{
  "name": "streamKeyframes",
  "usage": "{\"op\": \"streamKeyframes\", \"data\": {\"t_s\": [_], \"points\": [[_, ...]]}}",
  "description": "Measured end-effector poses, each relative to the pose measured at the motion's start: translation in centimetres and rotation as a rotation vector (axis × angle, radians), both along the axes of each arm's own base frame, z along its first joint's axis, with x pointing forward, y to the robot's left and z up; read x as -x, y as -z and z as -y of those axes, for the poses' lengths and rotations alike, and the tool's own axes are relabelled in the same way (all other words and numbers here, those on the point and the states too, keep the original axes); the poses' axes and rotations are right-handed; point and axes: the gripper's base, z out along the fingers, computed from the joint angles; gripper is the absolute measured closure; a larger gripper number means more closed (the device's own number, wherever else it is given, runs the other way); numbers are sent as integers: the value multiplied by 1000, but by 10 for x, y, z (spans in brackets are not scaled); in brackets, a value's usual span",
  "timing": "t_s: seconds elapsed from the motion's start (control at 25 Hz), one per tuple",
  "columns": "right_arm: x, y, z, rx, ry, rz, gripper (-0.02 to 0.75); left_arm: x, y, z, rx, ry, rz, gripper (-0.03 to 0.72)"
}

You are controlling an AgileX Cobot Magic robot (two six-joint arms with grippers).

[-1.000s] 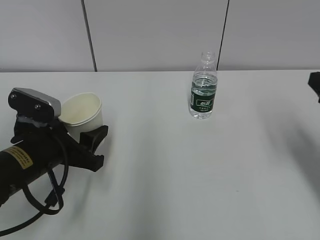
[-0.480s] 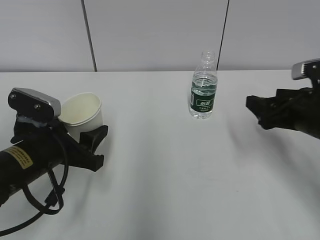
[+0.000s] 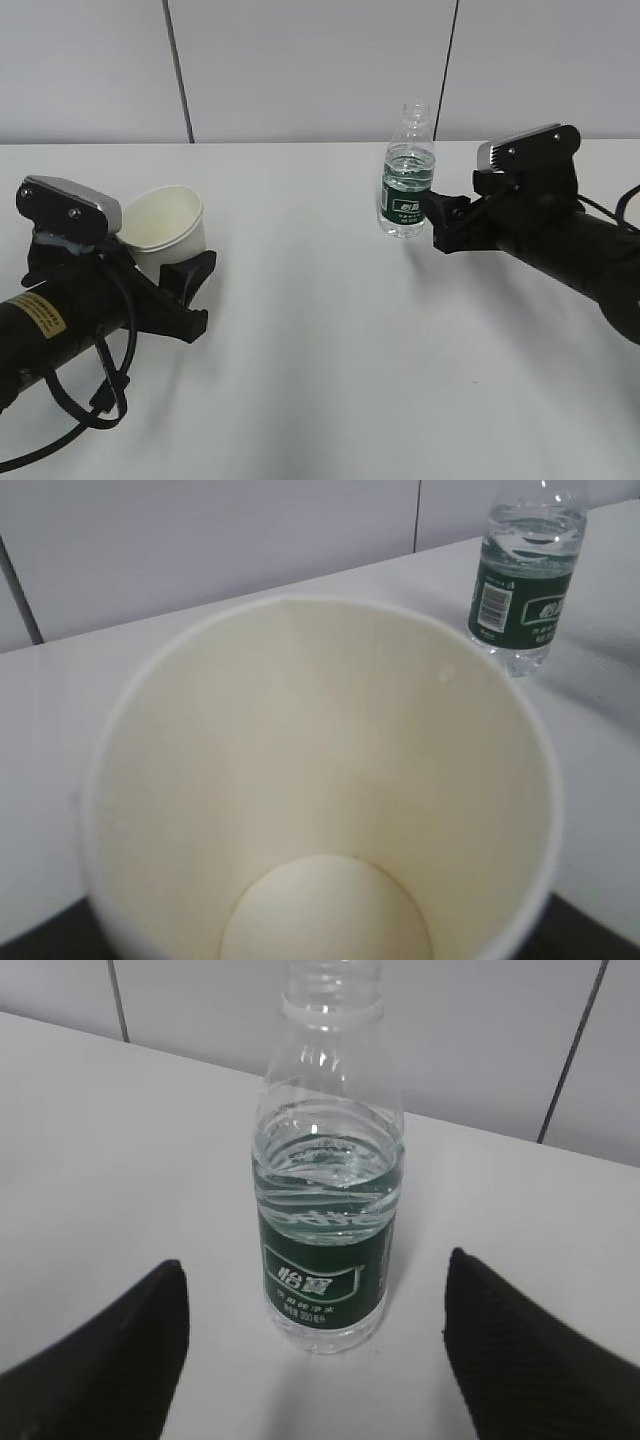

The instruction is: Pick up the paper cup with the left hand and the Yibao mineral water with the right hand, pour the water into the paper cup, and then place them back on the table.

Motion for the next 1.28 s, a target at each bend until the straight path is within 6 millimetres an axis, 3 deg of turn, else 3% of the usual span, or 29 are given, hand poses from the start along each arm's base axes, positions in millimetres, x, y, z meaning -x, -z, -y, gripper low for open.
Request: {"op": "streamKeyframes", "data": {"t_s": [0.32, 0.88, 1.28], "points": [[-29, 29, -6, -37, 6, 16, 65, 0, 0, 0, 1, 0, 0, 270], [-77, 49, -16, -152, 19, 39, 59, 0, 0, 0, 1, 0, 0, 270], [-96, 63, -23, -168, -15, 47, 64, 0, 0, 0, 0, 1, 0, 270]]}}
